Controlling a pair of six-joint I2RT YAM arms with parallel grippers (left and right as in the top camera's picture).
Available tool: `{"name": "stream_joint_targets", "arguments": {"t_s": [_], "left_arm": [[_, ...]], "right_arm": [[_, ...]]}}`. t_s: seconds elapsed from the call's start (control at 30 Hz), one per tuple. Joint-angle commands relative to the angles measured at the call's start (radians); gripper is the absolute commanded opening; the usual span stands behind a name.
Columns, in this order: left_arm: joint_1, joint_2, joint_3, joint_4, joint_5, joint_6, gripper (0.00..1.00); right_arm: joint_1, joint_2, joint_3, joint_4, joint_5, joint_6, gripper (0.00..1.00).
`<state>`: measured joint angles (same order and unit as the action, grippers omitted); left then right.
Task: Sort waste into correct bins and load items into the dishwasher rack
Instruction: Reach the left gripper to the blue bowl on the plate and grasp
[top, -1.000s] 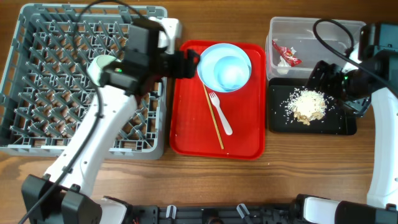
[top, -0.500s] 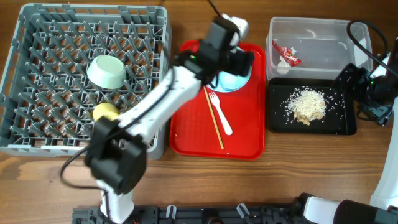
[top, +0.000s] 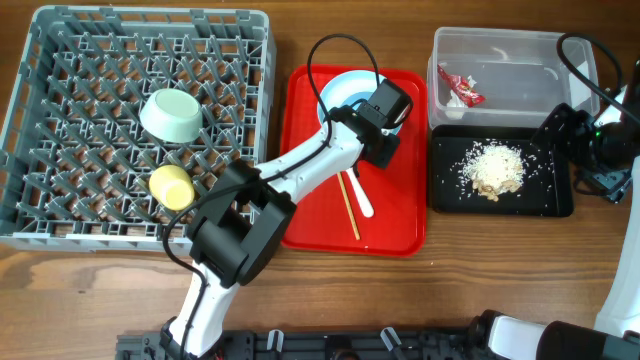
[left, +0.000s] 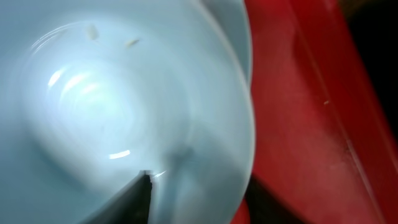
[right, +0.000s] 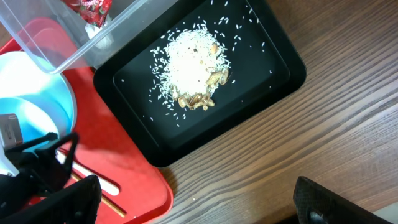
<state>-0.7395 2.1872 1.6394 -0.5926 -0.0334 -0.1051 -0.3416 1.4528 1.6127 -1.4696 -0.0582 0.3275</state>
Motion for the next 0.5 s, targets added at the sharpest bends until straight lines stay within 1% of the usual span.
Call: {"name": "stream_joint_targets", "arguments": {"t_s": [0.0, 0.03, 0.13, 0.2, 0.27, 0.37, 0.47], "left_arm": [[0.006, 0.014, 0.008, -0.009, -0.043, 0.001, 0.23], [0.005, 0.014, 0.008, -0.013, -0.043, 0.001, 0.18], [0.005, 0.014, 0.008, -0.024, -0.043, 0.001, 0.15], [0.005, 0.012, 0.008, -0.039, -0.043, 0.001, 0.09], [0.005, 0.005, 0.008, -0.066, -0.043, 0.001, 0.06], [0.005, 0.002, 0.008, -0.079, -0.043, 0.001, 0.04], [0.006, -0.002, 0.009, -0.078, -0.044, 0.001, 0.04]], "right_arm": [[0.000, -0.020, 0.010, -0.003, 0.014, -0.013, 1.00], [0.000, -0.020, 0.010, -0.005, 0.014, -0.013, 1.00], [0.000, -0.020, 0.010, -0.005, 0.014, -0.013, 1.00], [0.000, -0.020, 0.010, -0.006, 0.014, -0.013, 1.00], [0.000, -0.020, 0.010, -0.006, 0.014, -0.013, 1.00], [0.000, -0.020, 0.010, -0.005, 0.014, -0.013, 1.00], [0.000, -0.020, 0.010, -0.006, 0.014, -0.014, 1.00]]}}
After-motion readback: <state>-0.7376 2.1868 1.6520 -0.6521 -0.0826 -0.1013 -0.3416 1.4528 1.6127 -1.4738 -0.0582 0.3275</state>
